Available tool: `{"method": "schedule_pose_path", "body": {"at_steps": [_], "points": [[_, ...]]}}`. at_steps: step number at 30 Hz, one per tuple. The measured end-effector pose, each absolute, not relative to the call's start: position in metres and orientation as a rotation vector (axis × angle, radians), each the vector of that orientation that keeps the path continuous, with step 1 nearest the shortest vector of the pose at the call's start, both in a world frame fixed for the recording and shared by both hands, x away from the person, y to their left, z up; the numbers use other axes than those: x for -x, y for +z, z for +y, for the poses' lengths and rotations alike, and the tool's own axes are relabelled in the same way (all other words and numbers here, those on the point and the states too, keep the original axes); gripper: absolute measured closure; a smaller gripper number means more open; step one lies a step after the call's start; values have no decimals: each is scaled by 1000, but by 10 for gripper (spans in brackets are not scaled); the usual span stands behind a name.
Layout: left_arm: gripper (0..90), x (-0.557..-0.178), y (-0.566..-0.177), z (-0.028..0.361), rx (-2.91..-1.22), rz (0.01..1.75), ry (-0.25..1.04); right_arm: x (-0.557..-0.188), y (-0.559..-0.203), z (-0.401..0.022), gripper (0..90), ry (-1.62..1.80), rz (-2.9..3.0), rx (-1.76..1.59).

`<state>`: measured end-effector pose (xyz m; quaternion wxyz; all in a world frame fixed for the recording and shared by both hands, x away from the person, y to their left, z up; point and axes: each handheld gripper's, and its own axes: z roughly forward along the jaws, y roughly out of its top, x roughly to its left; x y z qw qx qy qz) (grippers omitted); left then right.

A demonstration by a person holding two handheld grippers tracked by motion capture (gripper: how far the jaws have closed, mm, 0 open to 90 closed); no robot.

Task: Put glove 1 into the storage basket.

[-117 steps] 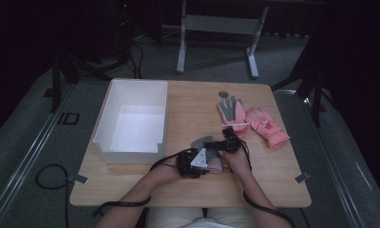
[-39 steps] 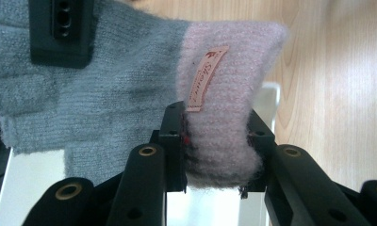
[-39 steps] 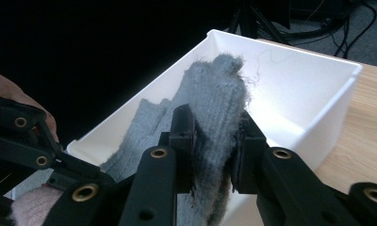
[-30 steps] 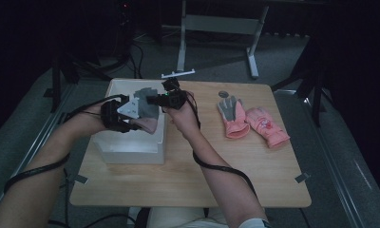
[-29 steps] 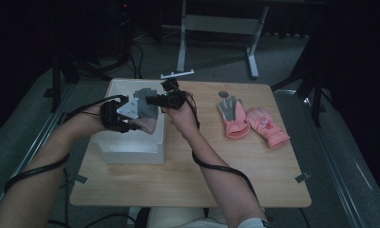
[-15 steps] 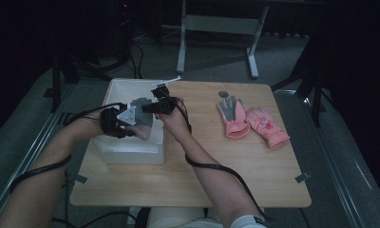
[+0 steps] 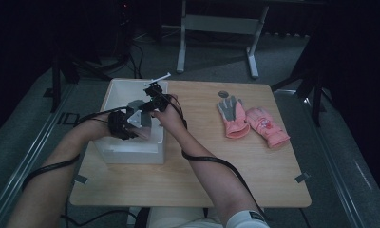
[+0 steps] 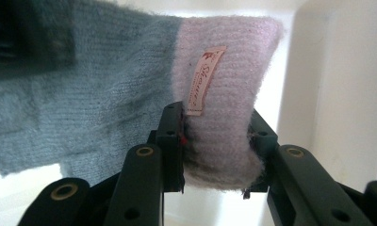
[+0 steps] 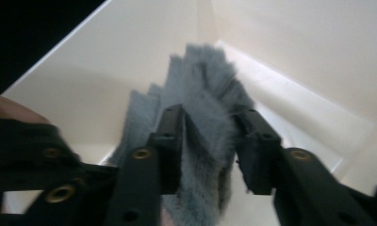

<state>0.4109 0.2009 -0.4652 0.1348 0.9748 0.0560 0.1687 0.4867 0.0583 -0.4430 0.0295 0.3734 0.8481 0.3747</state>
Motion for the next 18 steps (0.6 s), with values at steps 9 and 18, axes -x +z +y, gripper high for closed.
{"method": "schedule_pose_path", "body": {"at_steps": [9,18], "points": [[617,-416,-473,190,-2929,176,431,-488,-433,35,522,1170,2566,-1170],[430,-412,-458,196,-2831,351,428,-479,-410,-14,469,1265,2497,-1164]]}}
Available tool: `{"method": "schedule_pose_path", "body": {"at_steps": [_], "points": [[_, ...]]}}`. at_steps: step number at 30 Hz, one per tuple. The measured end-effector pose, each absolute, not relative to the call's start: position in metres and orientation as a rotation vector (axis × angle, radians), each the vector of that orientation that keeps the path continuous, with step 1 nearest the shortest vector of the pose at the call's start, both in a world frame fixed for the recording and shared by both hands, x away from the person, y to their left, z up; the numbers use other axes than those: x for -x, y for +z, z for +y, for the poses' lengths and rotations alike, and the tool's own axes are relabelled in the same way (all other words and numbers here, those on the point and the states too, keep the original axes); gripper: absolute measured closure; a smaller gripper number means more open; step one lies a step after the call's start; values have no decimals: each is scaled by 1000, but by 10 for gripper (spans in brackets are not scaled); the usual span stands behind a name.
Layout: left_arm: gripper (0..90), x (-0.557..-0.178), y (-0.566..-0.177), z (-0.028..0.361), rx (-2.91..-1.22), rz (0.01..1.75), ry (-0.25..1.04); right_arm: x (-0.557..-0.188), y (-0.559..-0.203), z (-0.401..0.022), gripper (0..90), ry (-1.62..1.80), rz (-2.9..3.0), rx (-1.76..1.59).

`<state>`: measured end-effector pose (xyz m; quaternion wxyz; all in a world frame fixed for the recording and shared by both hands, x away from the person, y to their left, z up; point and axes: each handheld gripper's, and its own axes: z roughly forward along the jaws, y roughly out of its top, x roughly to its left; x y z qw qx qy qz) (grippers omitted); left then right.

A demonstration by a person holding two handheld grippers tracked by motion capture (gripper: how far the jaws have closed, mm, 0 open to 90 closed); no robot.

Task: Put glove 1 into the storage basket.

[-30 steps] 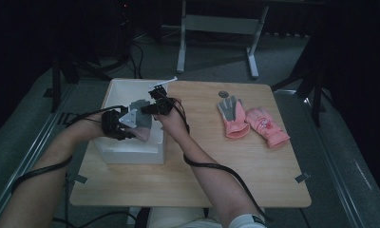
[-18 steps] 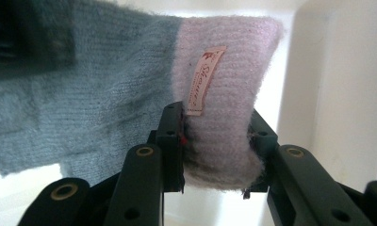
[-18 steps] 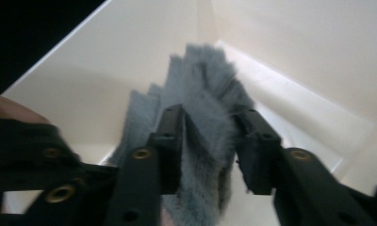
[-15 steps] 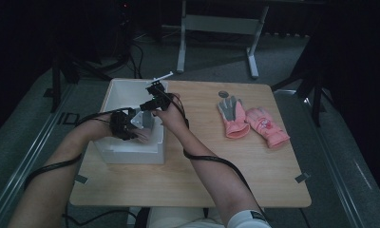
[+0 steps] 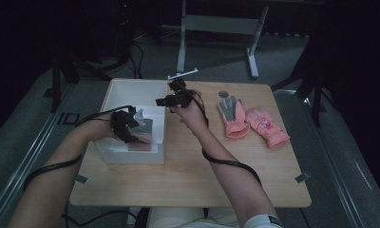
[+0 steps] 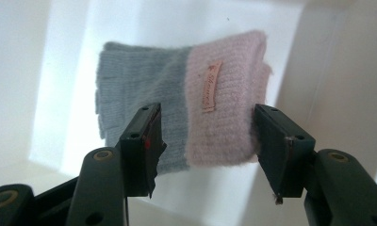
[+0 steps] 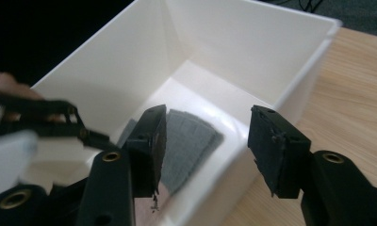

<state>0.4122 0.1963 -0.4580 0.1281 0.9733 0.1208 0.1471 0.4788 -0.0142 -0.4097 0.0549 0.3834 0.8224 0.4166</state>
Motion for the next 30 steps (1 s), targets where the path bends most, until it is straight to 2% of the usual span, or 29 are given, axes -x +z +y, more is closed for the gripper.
{"method": "schedule_pose_path", "body": {"at_steps": [10,24,30], "points": [[436,-402,-431,192,-2705,404,409,-446,-403,-79,503,1350,2468,-1087],[457,-400,-391,146,-2566,352,401,-430,-403,-148,536,1312,2398,-1099],[457,-398,-384,118,-2548,370,426,-427,-404,-176,580,1300,2336,-1107]]}}
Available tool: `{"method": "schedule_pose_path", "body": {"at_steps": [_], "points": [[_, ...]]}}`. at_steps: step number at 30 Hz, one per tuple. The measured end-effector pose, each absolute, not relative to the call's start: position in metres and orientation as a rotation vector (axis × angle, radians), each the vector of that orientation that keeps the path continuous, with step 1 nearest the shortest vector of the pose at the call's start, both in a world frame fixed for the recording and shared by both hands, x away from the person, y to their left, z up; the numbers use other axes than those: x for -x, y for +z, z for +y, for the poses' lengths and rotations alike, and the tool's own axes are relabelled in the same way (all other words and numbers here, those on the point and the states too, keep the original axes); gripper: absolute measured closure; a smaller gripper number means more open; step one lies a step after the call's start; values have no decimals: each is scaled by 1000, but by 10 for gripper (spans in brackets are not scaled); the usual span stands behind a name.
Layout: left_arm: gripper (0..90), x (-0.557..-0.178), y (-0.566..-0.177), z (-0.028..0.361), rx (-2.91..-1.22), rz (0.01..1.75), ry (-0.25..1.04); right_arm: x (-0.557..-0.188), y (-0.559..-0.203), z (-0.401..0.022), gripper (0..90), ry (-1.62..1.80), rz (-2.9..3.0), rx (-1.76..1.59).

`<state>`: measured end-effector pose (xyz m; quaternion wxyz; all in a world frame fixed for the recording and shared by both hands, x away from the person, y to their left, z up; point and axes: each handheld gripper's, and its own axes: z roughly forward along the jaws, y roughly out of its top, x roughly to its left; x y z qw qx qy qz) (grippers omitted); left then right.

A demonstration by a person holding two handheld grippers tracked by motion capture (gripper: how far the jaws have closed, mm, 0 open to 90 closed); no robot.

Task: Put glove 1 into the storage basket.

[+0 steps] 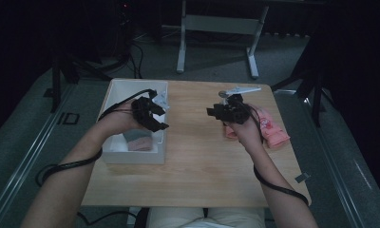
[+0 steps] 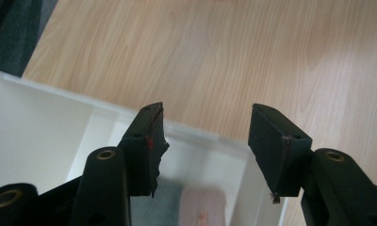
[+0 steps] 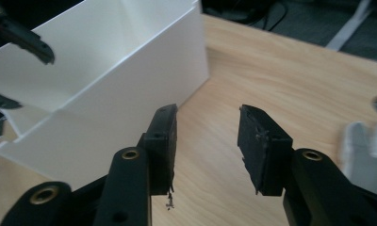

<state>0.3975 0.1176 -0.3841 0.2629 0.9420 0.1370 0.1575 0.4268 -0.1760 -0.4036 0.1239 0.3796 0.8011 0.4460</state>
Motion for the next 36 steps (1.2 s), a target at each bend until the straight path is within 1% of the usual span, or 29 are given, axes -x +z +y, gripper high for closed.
{"method": "schedule_pose_path", "body": {"at_steps": [4,7,8,13,15,17,18,19,21,23,28,31,32,36], "points": [[445,-396,-383,98,-2536,374,395,-425,-404,-191,585,1289,2311,-1101],[368,-391,-384,84,-2527,345,373,-423,-404,-202,587,1281,2291,-1088],[366,-390,-385,81,-2518,342,356,-423,-404,-206,587,1284,2285,-1093],[213,-383,-389,61,-2518,358,351,-421,-404,-224,588,1275,2257,-1088],[111,-379,-393,54,-2534,338,331,-421,-405,-230,588,1273,2249,-1091],[100,-375,-395,47,-2536,334,334,-421,-406,-233,588,1271,2247,-1097],[74,-372,-397,44,-2533,331,333,-421,-408,-237,588,1263,2242,-1103],[67,-370,-399,41,-2532,335,330,-421,-408,-240,588,1262,2238,-1111],[30,-368,-404,34,-2537,359,297,-422,-409,-244,591,1266,2237,-1126],[18,-362,-412,26,-2531,390,266,-423,-411,-249,590,1247,2241,-1129],[17,-349,-431,12,-2532,434,306,-427,-412,-257,594,1246,2225,-1147],[18,-344,-440,8,-2525,449,302,-429,-413,-260,597,1236,2217,-1150],[18,-341,-446,6,-2520,461,341,-431,-414,-261,597,1232,2217,-1151],[18,-335,-469,6,-2437,562,336,-437,-418,-262,603,1190,2215,-1135]]}}
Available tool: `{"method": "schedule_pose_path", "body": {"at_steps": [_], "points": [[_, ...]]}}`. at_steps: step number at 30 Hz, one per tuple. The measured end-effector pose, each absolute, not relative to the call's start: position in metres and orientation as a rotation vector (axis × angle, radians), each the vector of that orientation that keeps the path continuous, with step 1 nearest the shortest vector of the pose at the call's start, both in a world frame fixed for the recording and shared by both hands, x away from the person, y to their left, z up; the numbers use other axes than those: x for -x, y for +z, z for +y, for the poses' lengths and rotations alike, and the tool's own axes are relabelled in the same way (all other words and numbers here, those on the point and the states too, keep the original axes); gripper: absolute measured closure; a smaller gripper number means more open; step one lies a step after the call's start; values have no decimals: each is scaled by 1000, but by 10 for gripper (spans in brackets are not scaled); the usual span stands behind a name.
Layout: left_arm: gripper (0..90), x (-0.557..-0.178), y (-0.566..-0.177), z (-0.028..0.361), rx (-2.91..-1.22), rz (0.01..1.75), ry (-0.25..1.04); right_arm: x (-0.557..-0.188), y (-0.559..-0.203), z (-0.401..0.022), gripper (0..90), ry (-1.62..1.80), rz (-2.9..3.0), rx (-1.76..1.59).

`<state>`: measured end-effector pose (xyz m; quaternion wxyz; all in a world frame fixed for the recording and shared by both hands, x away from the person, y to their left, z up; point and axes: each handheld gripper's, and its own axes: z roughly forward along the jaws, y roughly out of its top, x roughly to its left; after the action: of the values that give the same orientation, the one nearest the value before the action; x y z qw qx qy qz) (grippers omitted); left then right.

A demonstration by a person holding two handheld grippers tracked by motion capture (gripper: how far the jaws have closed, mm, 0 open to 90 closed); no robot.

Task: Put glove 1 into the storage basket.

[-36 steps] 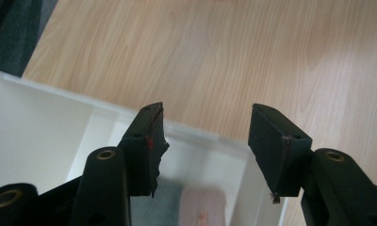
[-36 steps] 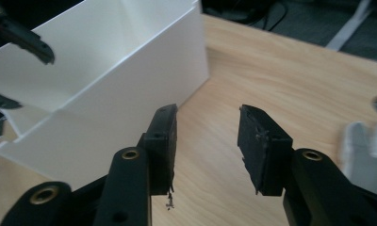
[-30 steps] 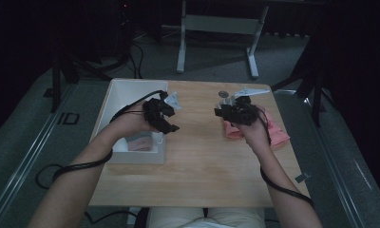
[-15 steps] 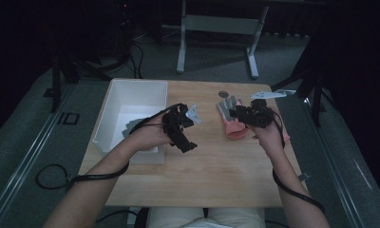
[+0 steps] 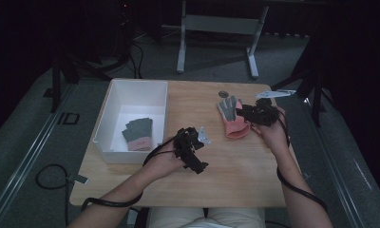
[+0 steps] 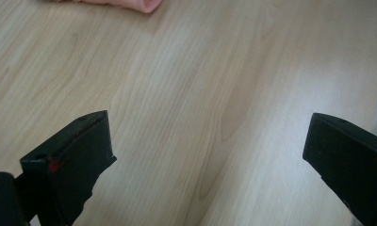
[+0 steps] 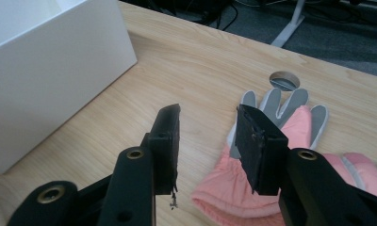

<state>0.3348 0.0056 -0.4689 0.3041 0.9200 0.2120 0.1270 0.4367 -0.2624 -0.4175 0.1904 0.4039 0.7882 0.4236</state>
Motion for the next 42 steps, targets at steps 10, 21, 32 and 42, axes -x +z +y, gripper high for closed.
{"method": "schedule_pose_path", "body": {"at_steps": [10,21,32,42], "points": [[18,-319,-520,14,-2373,665,294,-446,-430,-266,640,1161,2227,-1169],[19,-289,-559,25,-2294,621,400,-471,-457,-257,662,1028,2238,-1196],[19,-276,-564,44,-2164,691,410,-509,-489,-233,650,893,2234,-1187],[19,-272,-569,41,-2185,690,389,-542,-517,-227,623,667,2288,-1183]]}}
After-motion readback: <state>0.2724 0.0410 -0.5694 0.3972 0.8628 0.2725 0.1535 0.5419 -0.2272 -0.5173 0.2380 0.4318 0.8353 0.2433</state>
